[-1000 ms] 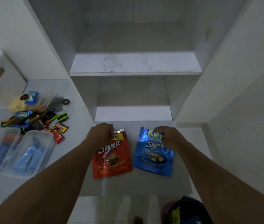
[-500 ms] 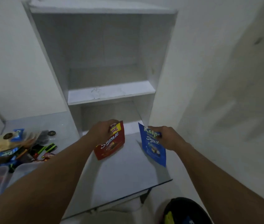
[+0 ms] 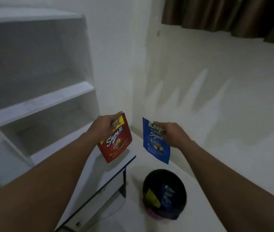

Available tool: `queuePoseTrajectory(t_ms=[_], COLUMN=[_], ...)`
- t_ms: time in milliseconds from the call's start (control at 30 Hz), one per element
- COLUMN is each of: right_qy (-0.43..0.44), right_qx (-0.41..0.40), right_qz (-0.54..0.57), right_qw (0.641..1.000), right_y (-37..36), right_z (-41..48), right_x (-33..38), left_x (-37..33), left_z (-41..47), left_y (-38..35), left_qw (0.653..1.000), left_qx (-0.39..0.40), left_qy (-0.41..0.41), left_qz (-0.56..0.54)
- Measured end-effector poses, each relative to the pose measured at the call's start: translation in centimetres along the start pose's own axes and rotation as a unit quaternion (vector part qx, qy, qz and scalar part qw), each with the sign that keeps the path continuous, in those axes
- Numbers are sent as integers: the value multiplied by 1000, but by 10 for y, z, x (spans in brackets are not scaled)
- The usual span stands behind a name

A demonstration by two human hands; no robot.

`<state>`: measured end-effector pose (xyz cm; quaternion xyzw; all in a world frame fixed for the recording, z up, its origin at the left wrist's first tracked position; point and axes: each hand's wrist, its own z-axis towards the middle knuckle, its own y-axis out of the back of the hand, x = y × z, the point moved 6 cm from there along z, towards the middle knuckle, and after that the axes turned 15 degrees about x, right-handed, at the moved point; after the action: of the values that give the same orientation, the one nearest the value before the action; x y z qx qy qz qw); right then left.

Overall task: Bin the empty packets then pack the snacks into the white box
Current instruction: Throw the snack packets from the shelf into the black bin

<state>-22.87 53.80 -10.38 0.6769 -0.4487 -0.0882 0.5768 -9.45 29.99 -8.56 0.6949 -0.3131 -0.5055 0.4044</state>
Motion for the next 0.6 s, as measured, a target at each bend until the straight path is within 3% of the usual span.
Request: queuePoseTrajectory(t_ms=[300,600], right_qy=[-105,-125], right_qx=[8,33], right_qz=[-30,-5], right_qw=[994,992], right_y=[-49,-161], right_z=[-29,30], right_x=[-149,-285], left_x=[-79,-73], left_z=[84,159], left_y=[-138,-325], left_qw=[996,994], left_qx=[81,107], left_qy=[-41,1], left_qz=[6,-19])
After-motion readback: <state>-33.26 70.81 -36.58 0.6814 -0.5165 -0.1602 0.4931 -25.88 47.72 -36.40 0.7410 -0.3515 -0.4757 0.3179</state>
